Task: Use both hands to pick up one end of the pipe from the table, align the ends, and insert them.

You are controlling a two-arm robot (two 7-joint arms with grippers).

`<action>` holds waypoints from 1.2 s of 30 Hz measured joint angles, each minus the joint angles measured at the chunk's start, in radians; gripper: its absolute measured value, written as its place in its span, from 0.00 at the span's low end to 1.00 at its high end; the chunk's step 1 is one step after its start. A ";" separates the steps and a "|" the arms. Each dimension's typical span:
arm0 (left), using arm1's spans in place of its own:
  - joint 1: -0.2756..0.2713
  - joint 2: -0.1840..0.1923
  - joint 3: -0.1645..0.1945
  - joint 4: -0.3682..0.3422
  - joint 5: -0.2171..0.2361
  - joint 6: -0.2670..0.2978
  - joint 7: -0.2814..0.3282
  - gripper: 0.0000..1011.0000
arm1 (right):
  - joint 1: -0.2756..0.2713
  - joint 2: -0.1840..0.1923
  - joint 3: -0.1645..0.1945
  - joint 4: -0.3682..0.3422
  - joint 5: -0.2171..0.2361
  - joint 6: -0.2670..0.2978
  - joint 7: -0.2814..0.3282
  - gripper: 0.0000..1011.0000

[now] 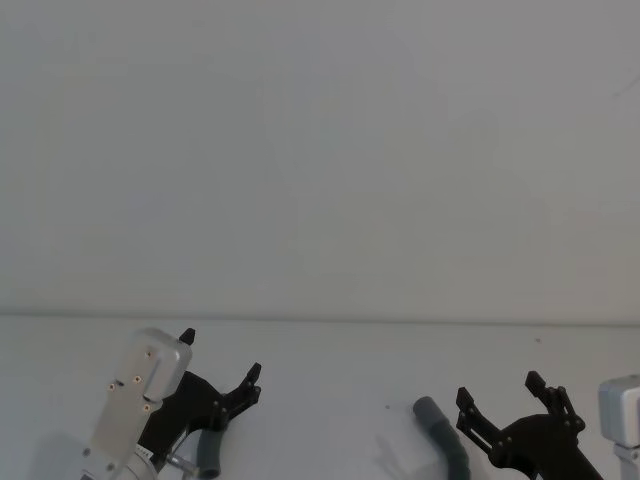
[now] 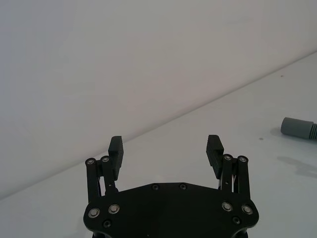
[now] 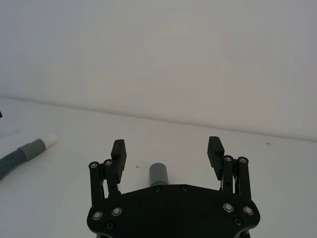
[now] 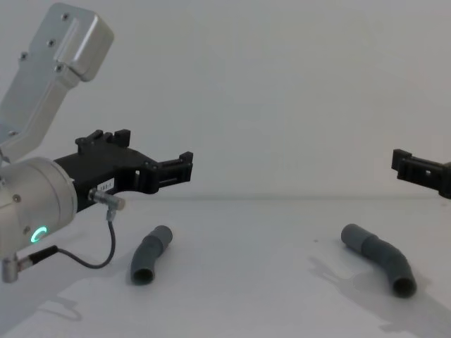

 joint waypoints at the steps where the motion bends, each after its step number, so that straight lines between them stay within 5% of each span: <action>1: 0.000 0.000 0.000 0.000 0.000 0.000 0.000 0.99 | 0.000 0.000 0.000 0.000 0.000 0.000 0.000 0.99; 36: 0.000 0.000 0.000 0.000 0.000 0.000 0.000 0.99 | 0.000 0.000 0.000 0.000 0.000 0.000 0.000 0.99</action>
